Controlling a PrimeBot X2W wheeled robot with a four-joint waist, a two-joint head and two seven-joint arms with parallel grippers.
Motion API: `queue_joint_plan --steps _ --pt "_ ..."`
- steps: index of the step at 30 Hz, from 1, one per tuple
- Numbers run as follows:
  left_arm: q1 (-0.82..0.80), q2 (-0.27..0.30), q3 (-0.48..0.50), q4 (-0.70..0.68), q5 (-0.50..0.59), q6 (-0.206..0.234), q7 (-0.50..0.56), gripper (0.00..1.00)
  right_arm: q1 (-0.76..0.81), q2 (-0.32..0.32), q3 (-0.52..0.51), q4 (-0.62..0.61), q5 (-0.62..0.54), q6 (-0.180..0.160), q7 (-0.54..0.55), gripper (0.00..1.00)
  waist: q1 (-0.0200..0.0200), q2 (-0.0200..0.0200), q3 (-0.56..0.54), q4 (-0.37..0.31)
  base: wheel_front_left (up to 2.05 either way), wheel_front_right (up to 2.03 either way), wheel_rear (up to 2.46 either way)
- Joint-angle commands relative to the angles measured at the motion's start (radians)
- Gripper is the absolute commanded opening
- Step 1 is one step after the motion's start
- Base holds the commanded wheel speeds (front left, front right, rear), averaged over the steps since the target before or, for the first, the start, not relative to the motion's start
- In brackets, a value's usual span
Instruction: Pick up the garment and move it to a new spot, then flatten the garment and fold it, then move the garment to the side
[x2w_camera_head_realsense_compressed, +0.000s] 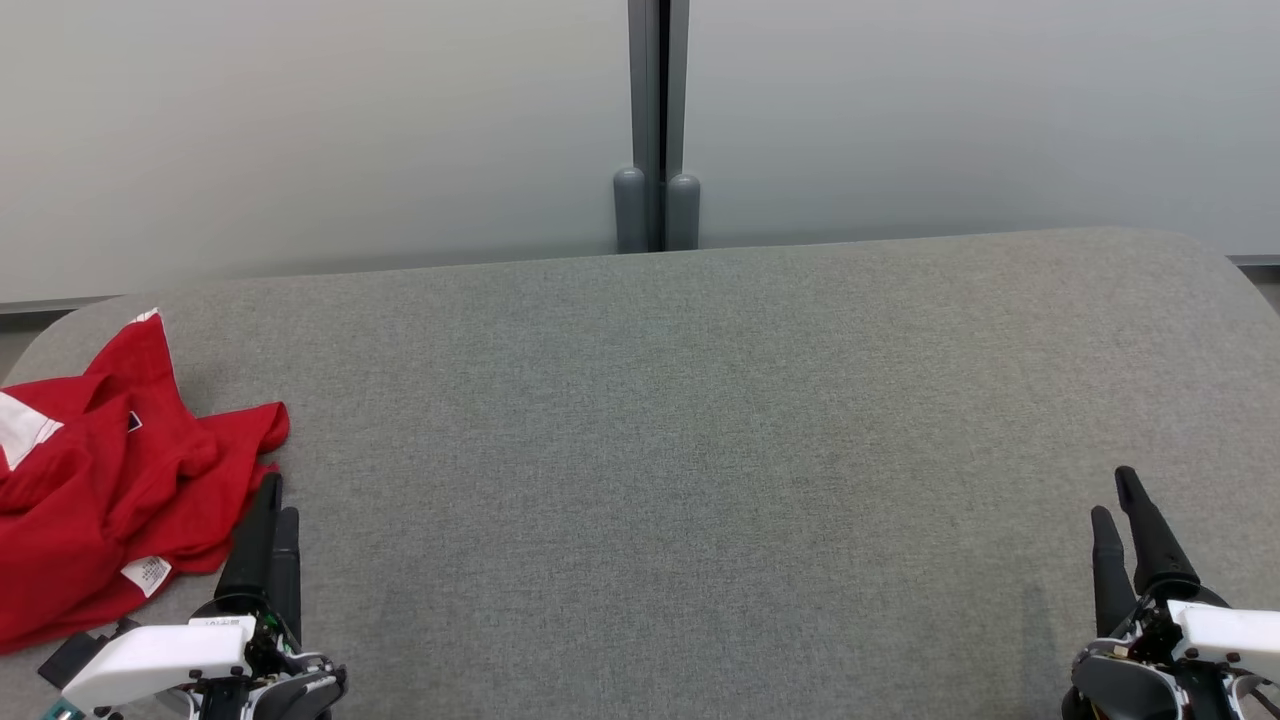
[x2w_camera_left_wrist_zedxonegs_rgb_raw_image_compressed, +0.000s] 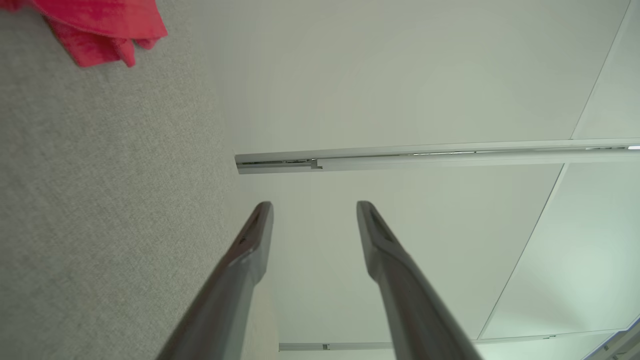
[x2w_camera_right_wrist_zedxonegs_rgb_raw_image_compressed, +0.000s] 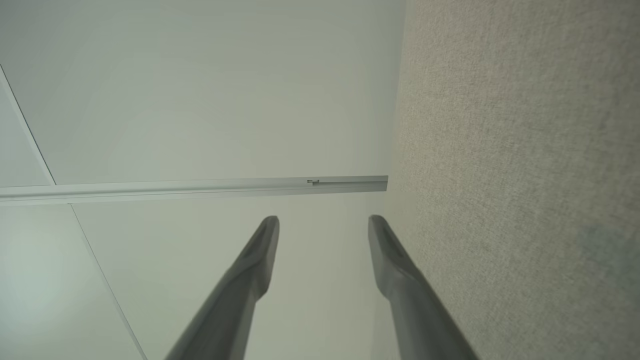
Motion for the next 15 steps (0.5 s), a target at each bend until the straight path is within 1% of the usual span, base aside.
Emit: queue_joint_plan --steps 1,9,15 --pt "-0.029 0.006 -0.002 -0.018 0.003 -0.001 -0.005 1.00 -0.021 -0.006 0.001 -0.021 -0.006 0.000 -0.006 1.00 0.0000 -0.0001 0.000 0.000 0.00 0.00 0.00" --pt "-0.043 0.017 -0.039 -0.029 0.050 -0.001 -0.048 1.00 -0.018 -0.023 0.030 -0.037 -0.062 0.000 -0.048 1.00 0.0000 -0.0001 -0.004 0.002 0.00 0.00 0.00" --pt "-0.057 0.030 -0.052 -0.052 0.161 -0.001 -0.079 1.00 -0.024 -0.042 0.042 -0.054 -0.173 0.000 -0.080 1.00 0.0000 -0.0001 -0.007 0.004 0.00 0.00 0.00"
